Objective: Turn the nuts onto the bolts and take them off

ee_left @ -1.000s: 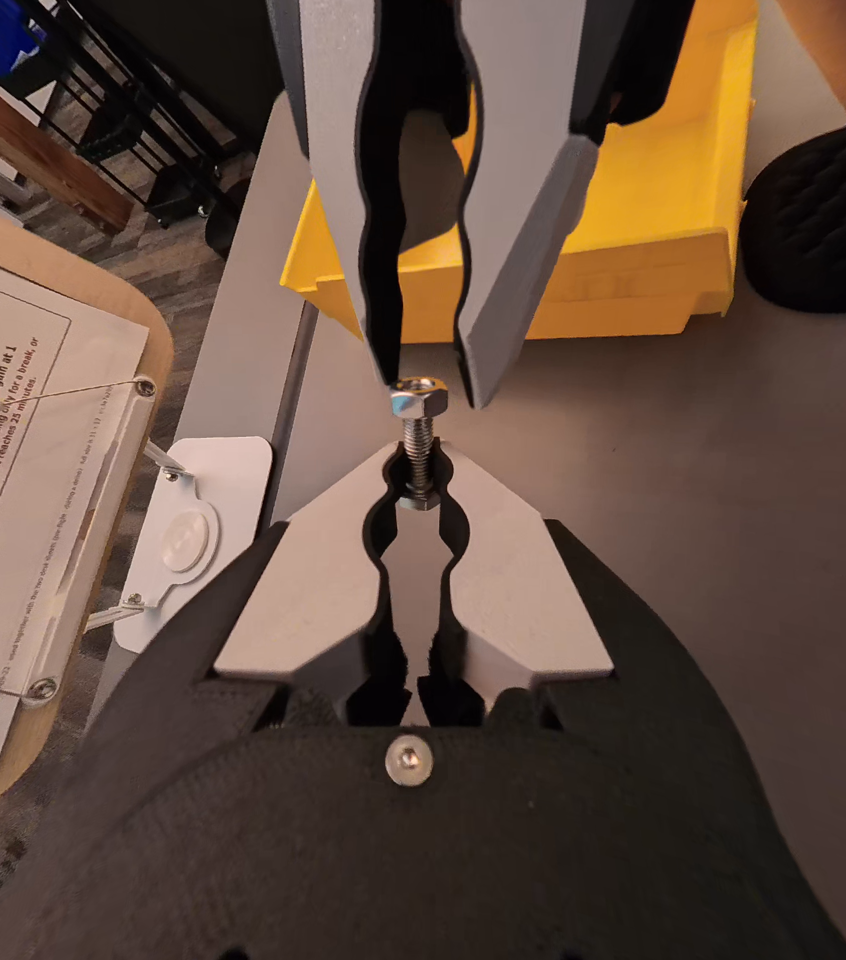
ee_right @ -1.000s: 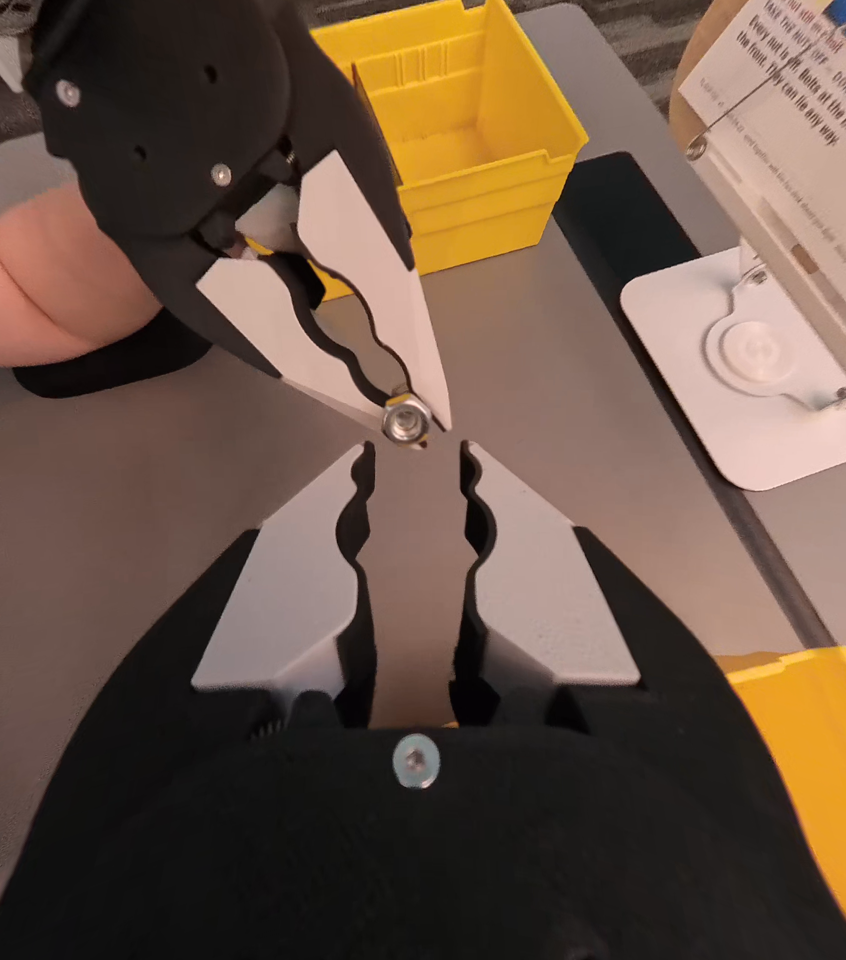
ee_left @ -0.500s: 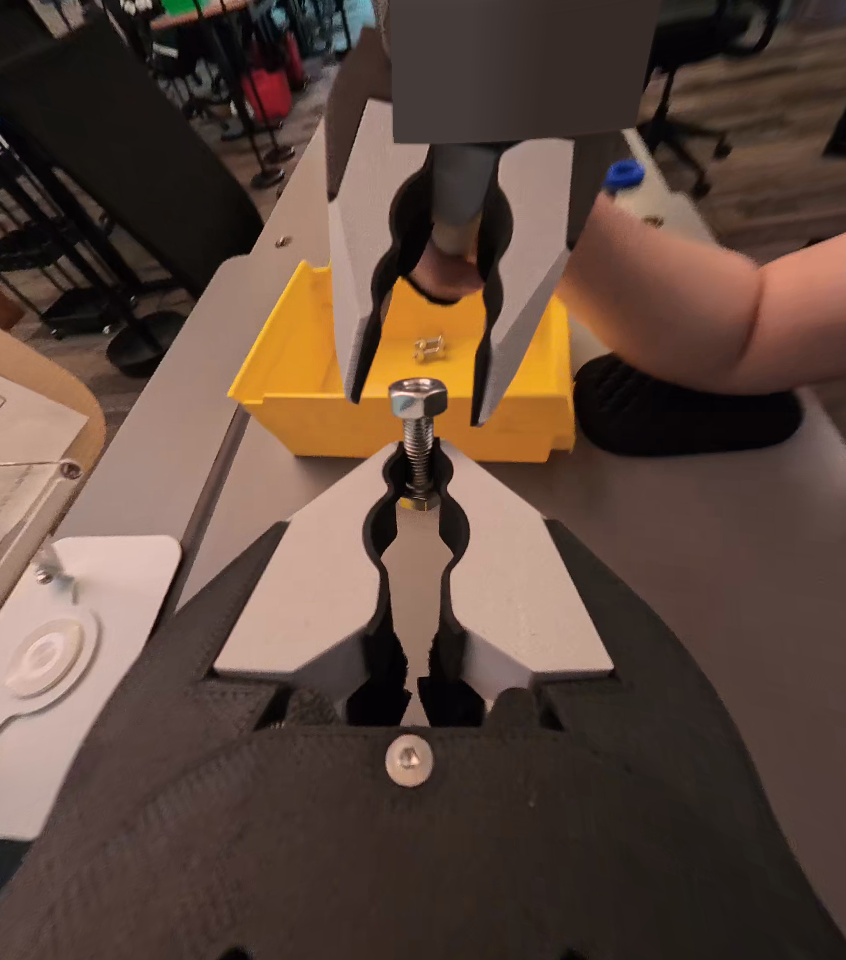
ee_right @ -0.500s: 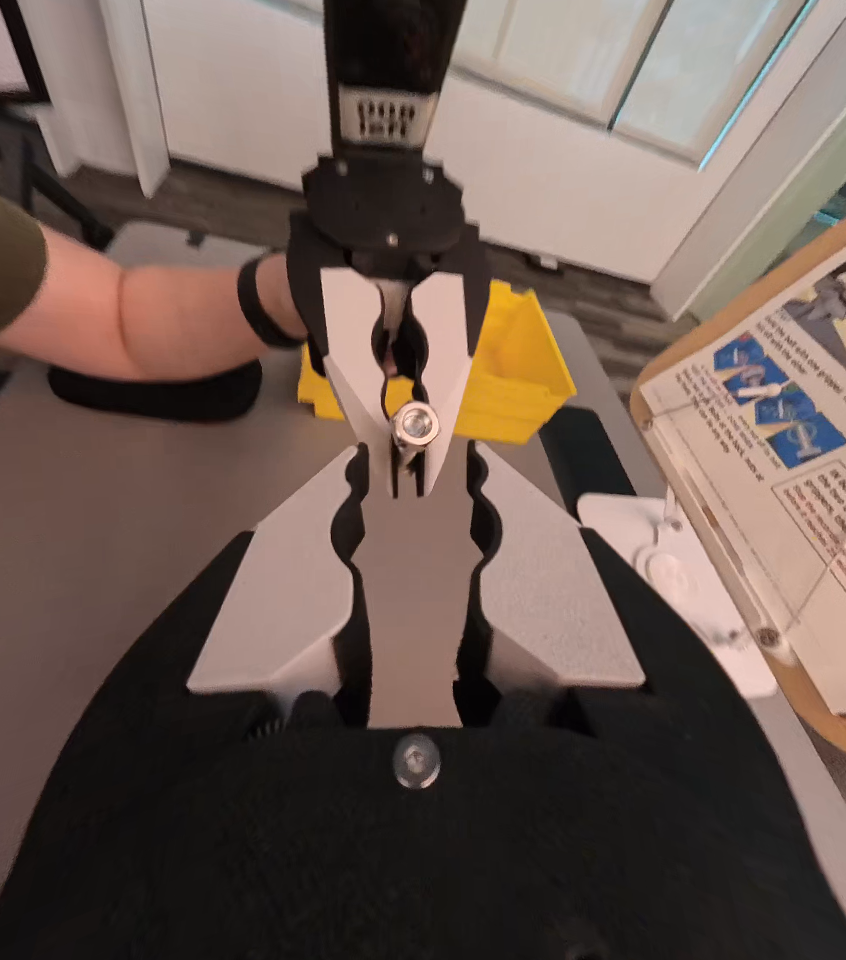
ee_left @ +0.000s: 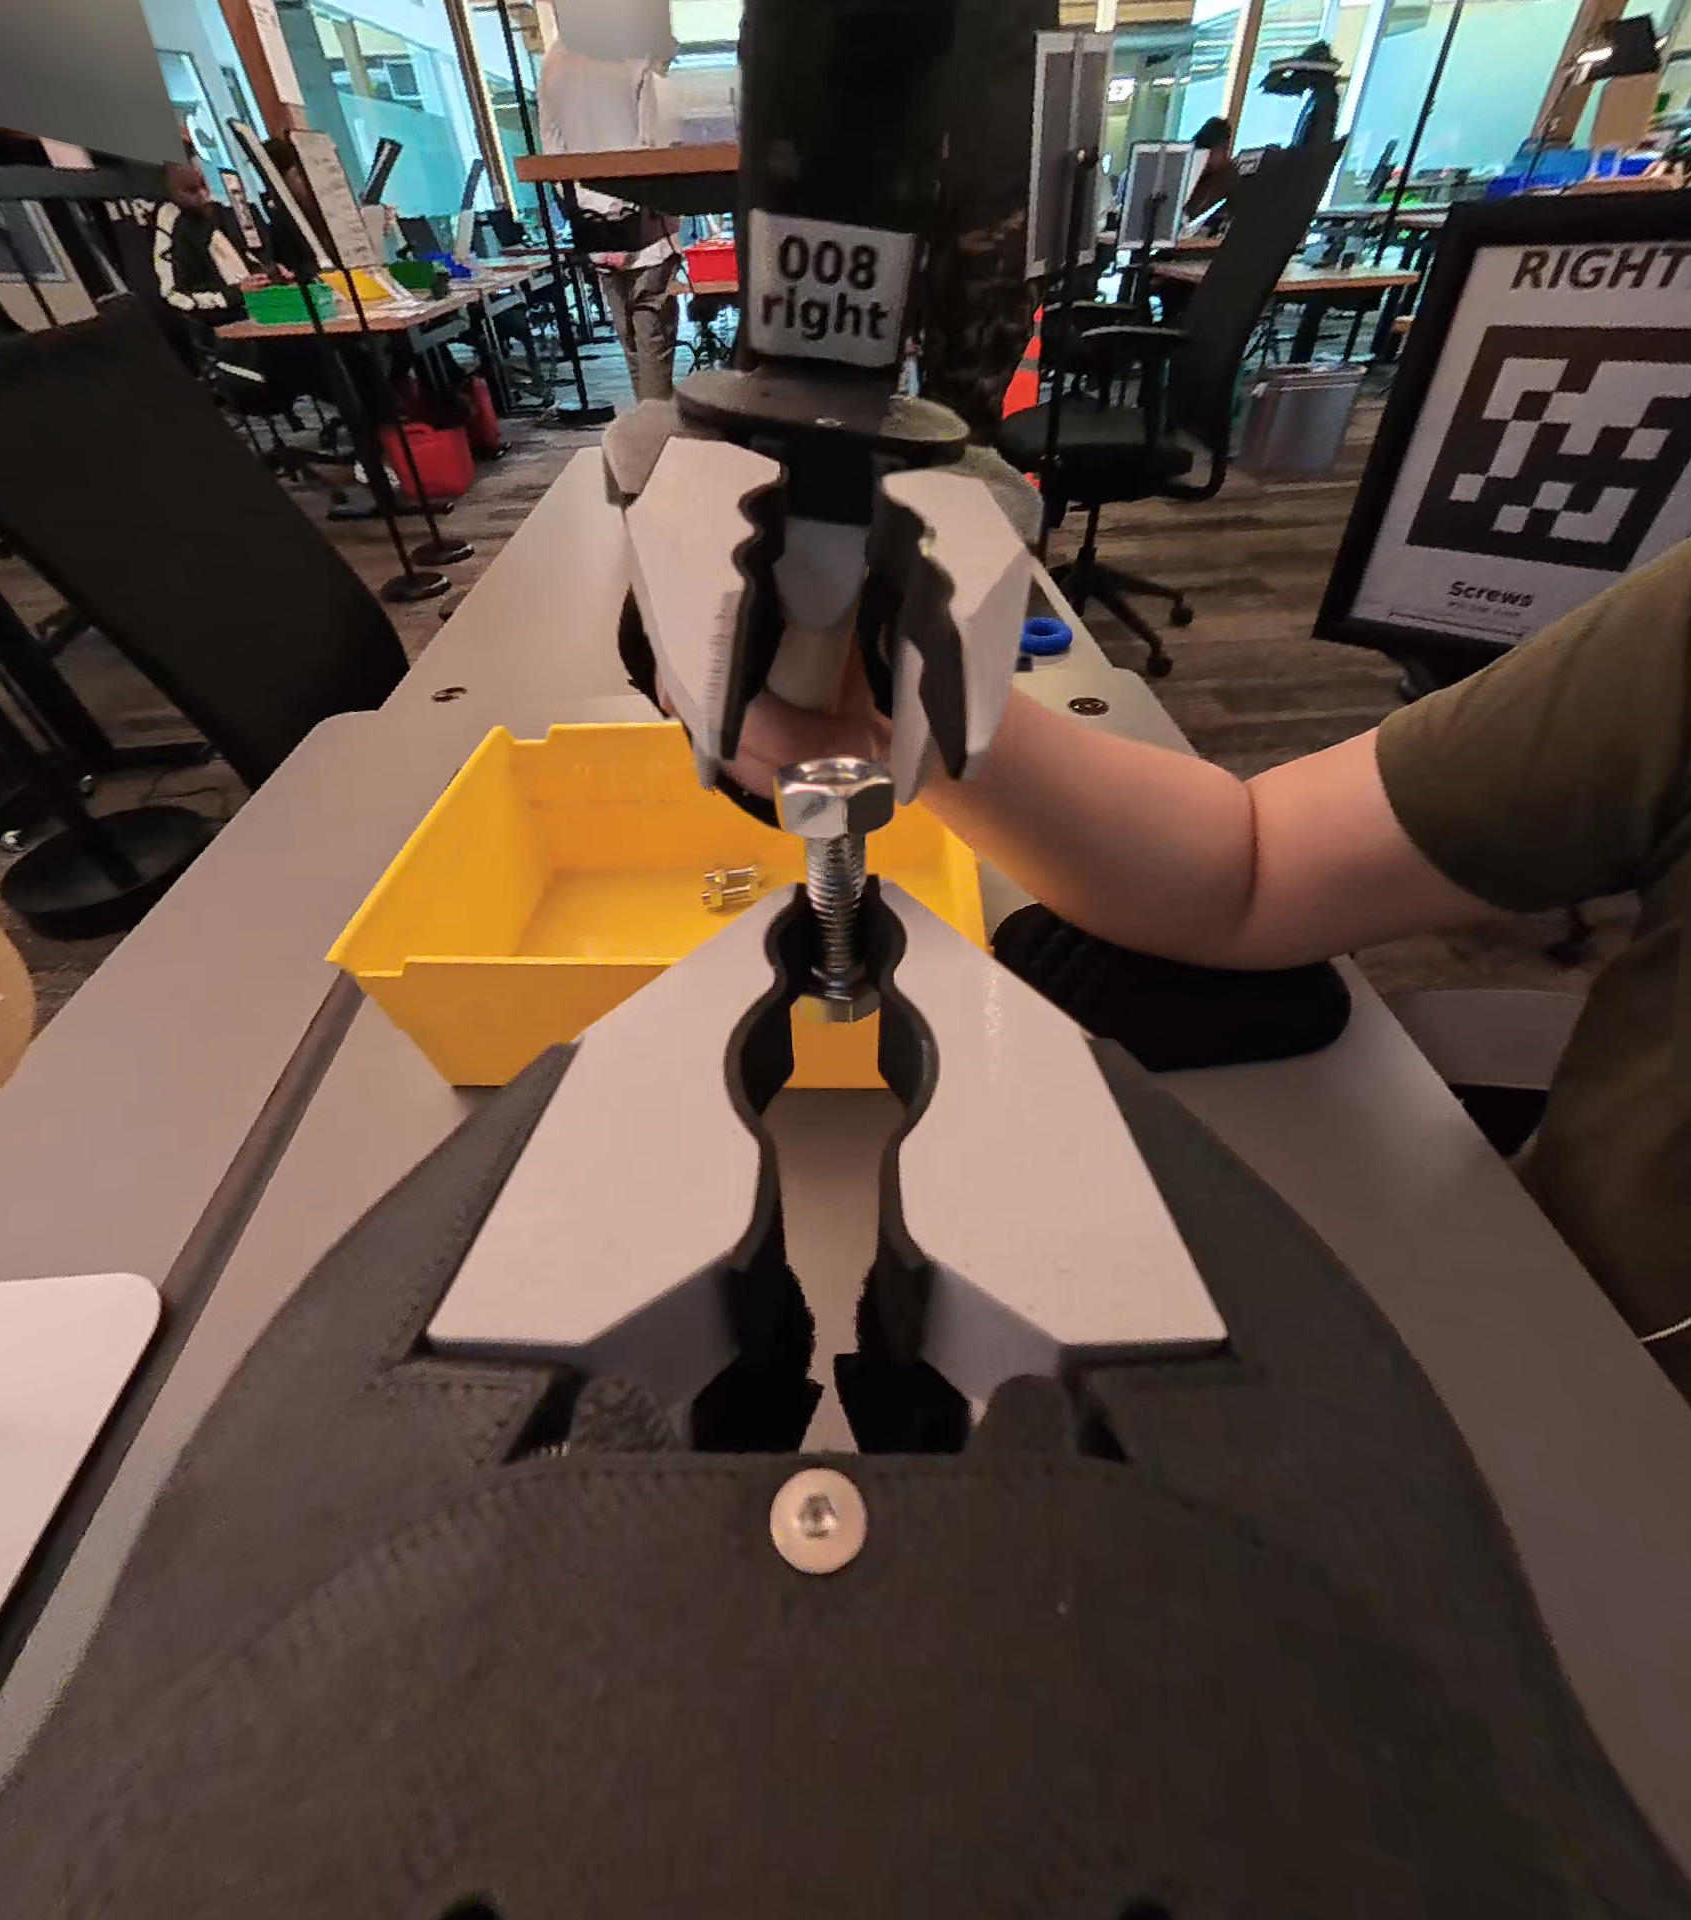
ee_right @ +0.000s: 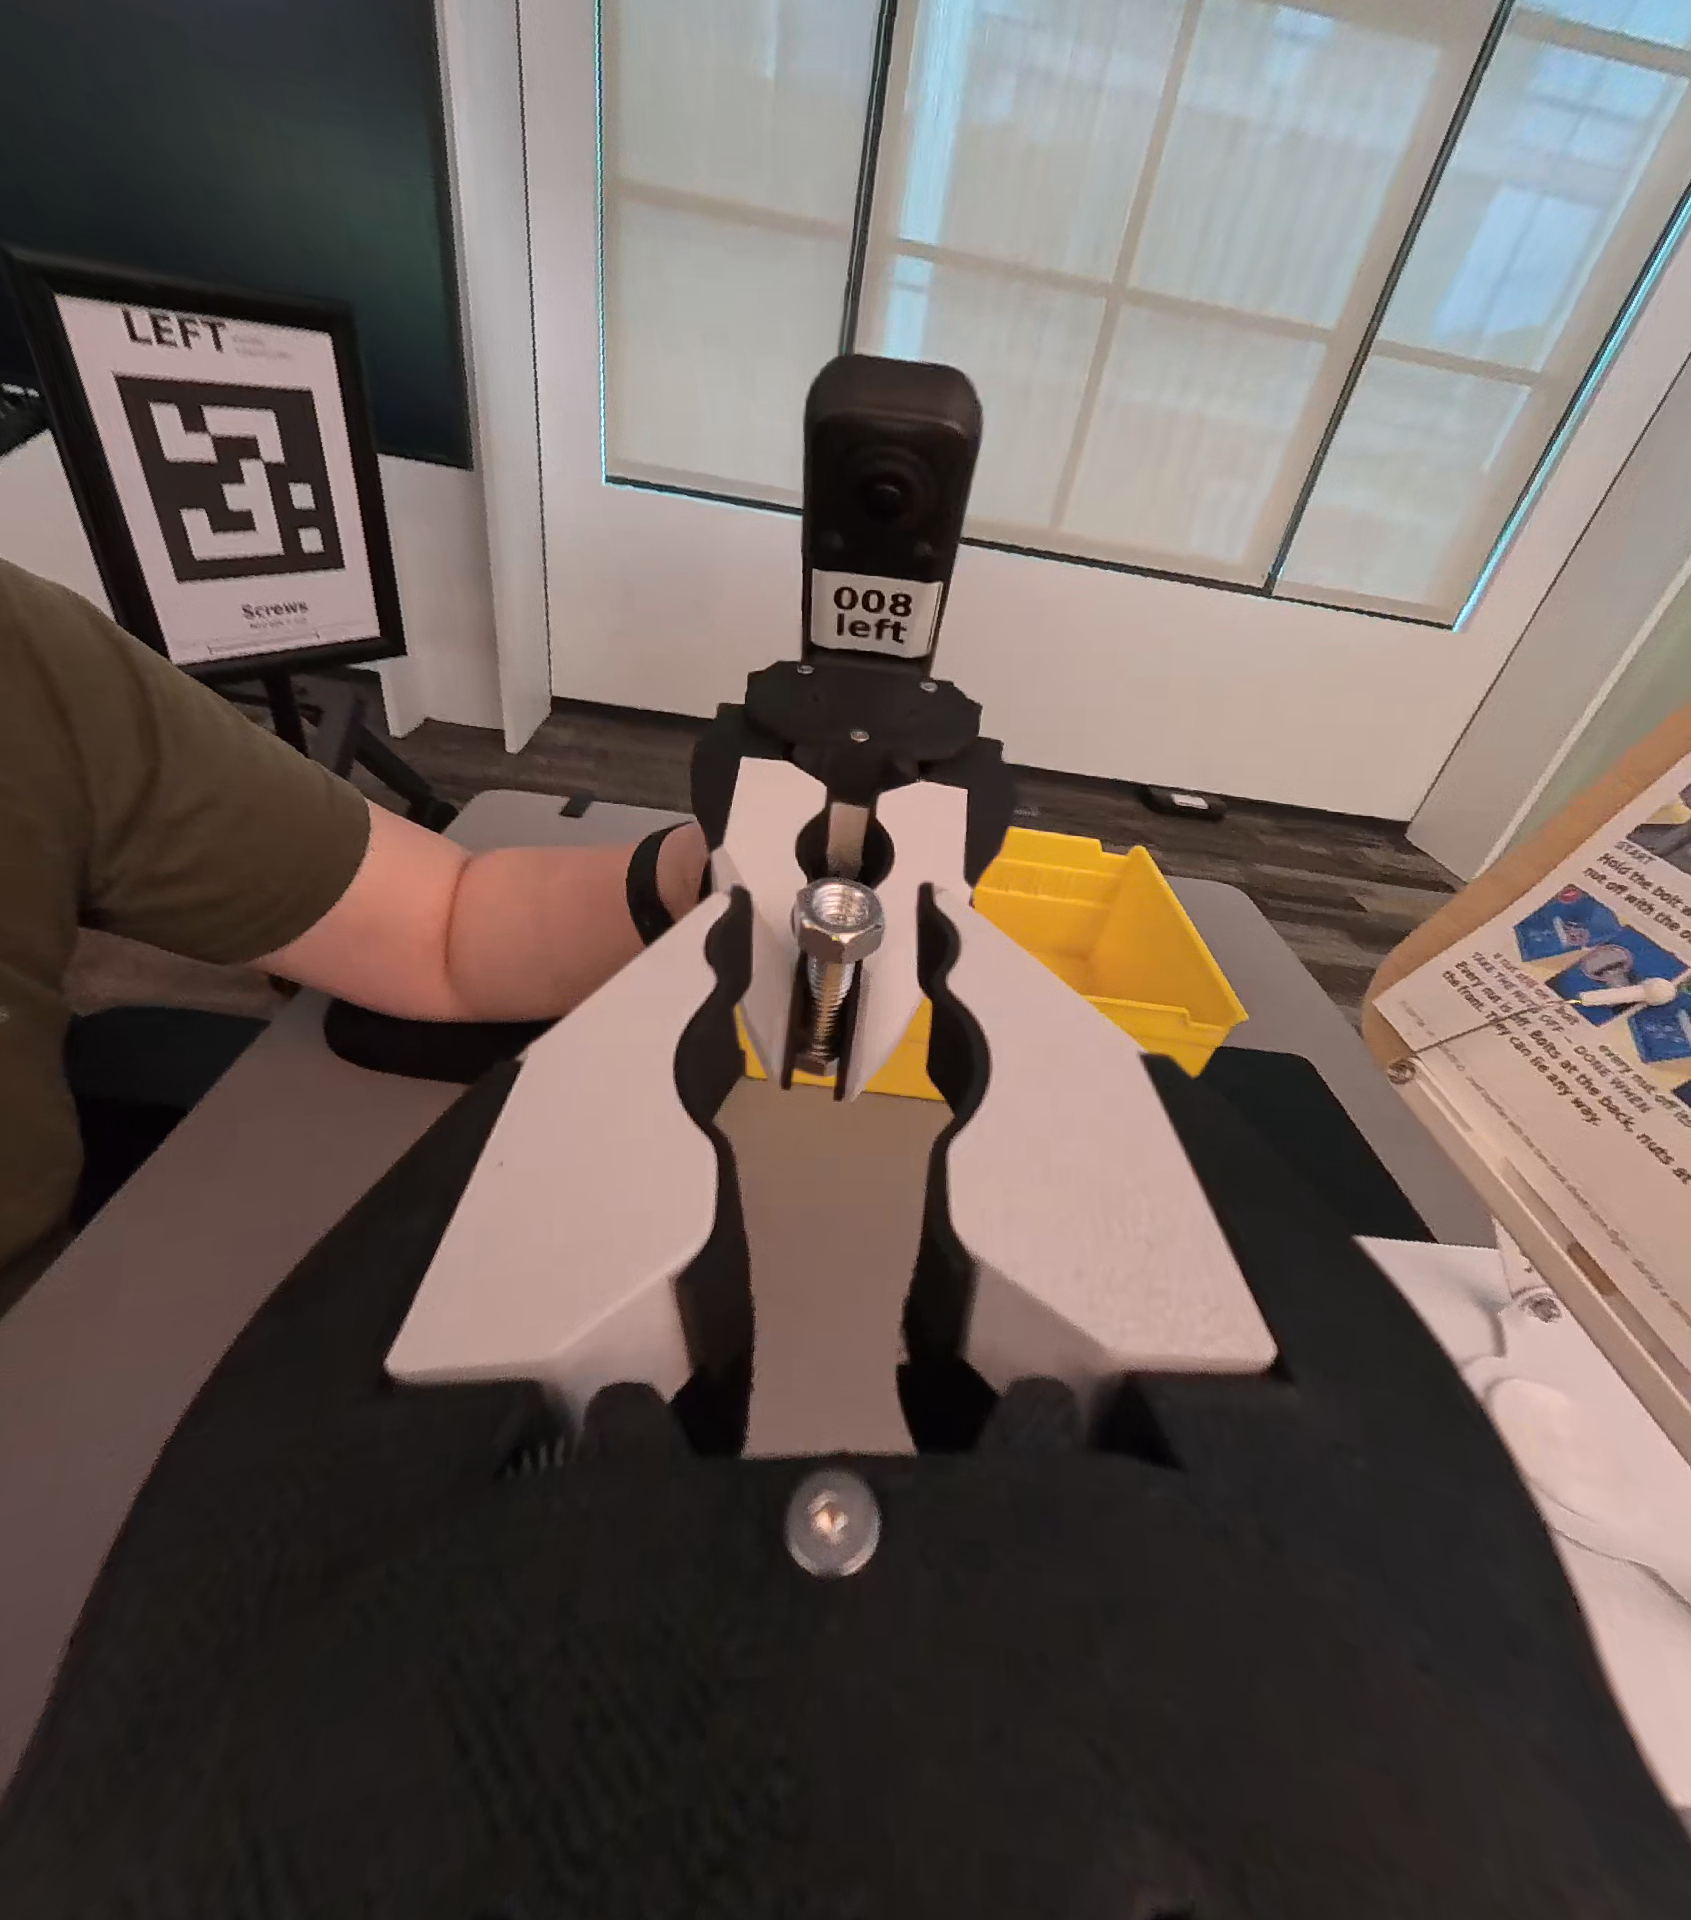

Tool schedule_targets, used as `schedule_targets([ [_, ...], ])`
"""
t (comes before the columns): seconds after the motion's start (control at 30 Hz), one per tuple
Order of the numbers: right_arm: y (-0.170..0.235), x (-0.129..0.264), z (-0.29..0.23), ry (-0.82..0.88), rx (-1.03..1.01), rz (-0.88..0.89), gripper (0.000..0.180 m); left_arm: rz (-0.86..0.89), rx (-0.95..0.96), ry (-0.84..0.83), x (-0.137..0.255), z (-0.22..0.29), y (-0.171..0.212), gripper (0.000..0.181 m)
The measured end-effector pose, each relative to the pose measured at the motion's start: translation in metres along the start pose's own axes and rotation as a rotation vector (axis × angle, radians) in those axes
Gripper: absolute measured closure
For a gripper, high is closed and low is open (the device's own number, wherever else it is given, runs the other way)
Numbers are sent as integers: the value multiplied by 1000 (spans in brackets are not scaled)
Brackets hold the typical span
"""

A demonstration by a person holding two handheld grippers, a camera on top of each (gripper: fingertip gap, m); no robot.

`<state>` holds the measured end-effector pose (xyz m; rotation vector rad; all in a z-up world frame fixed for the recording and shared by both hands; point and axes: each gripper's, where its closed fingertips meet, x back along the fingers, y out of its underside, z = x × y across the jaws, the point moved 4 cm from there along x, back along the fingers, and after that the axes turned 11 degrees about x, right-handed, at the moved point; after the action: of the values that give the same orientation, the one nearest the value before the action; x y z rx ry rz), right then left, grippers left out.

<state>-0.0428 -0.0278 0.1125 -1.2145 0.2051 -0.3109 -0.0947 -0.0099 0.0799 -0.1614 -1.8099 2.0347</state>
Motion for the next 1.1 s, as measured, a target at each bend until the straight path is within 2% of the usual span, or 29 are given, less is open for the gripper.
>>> schedule_targets([
  [0.37,11,-4,4,-8,-66,-41,163,-10,-20,-50,-2,-4,1,174],
  [0.57,15,-4,14,56,-129,-74,164,-16,-41,-187,-1,-15,0,173],
  [1.0,24,-17,35,324,-158,-119,163,-11,-63,-525,11,-43,-2,173],
  [1.1,24,-19,36,347,-161,-100,163,-3,-65,-557,13,-45,-3,173],
])
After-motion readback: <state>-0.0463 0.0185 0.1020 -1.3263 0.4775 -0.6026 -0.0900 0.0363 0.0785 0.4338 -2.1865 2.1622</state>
